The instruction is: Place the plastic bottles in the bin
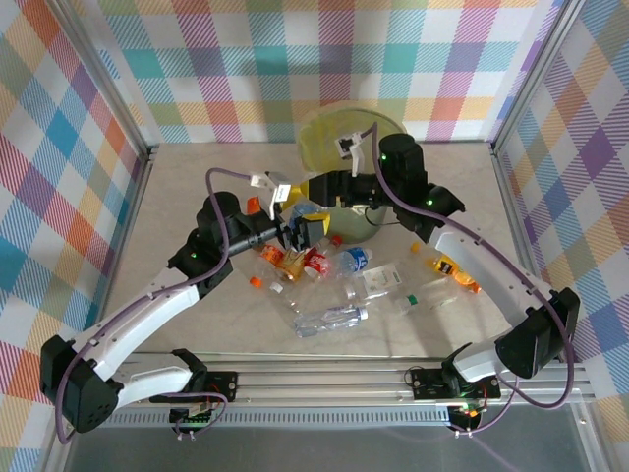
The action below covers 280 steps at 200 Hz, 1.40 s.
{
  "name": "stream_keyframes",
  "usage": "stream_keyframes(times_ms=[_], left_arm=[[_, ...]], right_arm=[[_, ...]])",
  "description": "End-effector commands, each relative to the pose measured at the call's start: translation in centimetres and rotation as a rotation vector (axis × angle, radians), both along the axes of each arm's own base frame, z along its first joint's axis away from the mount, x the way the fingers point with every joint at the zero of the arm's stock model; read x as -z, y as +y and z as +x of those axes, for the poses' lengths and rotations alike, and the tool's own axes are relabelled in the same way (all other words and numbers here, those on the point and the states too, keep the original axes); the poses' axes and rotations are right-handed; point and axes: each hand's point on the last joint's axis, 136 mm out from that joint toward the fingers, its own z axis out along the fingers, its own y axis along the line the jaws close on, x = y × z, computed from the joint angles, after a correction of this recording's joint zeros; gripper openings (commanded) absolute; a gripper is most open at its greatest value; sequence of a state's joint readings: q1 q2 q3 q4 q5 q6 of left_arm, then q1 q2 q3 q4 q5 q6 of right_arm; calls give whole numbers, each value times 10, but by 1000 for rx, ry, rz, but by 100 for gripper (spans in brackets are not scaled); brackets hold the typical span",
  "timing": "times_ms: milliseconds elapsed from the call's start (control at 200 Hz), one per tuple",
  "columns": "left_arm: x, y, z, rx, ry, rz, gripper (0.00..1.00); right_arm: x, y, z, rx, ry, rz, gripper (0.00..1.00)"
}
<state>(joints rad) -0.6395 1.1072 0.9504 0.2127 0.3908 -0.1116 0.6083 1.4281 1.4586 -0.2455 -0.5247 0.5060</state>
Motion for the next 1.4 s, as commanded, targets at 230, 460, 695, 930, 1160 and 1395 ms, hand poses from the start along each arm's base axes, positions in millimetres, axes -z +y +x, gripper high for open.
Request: stream_keyframes(times_ms=[230,460,695,930,1160,1395], left_arm=[[-24,27,-17,-85,-72,-58,100],[-17,60,-4,-286,-46,-74,100],[1,100,18,-553,39,-46,100],[26,131,35,-768,146,5,100],[57,166,52,-978,298,47,100],[100,191,56,-1074,491,32,100]], right_arm=[[-76,-42,44,204,-214,-37,45],[-91,-76,100,401,-304,-117,44],[-71,-96,156,564,-354,-269,45],[-27,-94,188,572,-273,-354,46],[24,-85,209,538,-160,-383,48],[73,-77,217,511,-46,-411,53]])
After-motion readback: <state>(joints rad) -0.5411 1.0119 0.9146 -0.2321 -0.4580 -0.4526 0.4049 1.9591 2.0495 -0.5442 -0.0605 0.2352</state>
